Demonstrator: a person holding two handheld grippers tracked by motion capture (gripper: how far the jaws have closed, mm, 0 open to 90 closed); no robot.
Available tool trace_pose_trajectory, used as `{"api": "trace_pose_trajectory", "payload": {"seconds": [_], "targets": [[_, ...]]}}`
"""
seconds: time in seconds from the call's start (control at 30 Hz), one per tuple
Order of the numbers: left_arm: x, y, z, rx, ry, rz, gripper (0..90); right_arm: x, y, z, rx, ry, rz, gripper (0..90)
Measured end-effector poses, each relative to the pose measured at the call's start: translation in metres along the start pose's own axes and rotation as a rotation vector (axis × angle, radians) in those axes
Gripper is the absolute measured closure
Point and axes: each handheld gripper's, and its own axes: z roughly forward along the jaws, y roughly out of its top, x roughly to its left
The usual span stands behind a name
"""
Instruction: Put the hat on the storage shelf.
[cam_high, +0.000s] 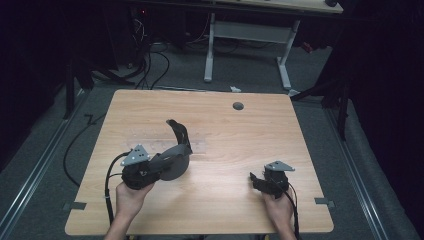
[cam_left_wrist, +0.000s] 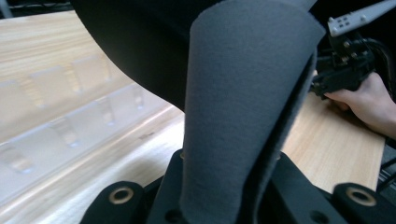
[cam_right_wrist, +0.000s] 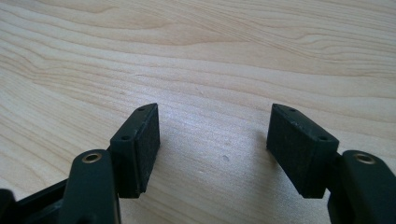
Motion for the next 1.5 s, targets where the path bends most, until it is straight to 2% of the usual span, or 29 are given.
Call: {"api": "trace_pose_trajectory", "payload": {"seconds": [0.2,0.4,0.5,0.6,0.63,0.87,1.0,1.23,1.5], "targets": [[0.009,0.019,-0.004,-0.039,0.029,-0.007,85.5,0.000,0.000,0.000,0.000,0.000,0.000,34.7],[0.016,0.031,-0.009,-0.068,0.057,0.001,85.5,0.000,0.000,0.000,0.000,0.001,0.000,34.5],[0.022,0.042,-0.013,-0.108,0.074,-0.008,85.5,0.000,0.000,0.000,0.001,0.003,-0.002,34.0],[0.026,0.047,-0.014,-0.125,0.086,-0.011,85.5,0.000,0.000,0.000,0.000,0.004,-0.002,33.9],[0.030,0.051,-0.015,-0.133,0.103,-0.004,85.5,0.000,0.000,0.000,0.000,0.003,-0.004,33.6],[0.042,0.061,-0.018,-0.173,0.148,0.015,85.6,0.000,0.000,0.000,0.000,0.006,-0.006,33.2],[0.052,0.066,-0.018,-0.190,0.194,0.040,85.6,0.000,0.000,0.000,0.000,0.006,-0.007,33.3],[0.062,0.072,-0.018,-0.222,0.235,0.053,85.7,0.001,0.000,0.000,0.000,0.008,-0.008,33.2],[0.082,0.078,-0.017,-0.250,0.300,0.064,85.7,0.000,0.000,0.000,0.000,0.008,-0.009,33.2]]}}
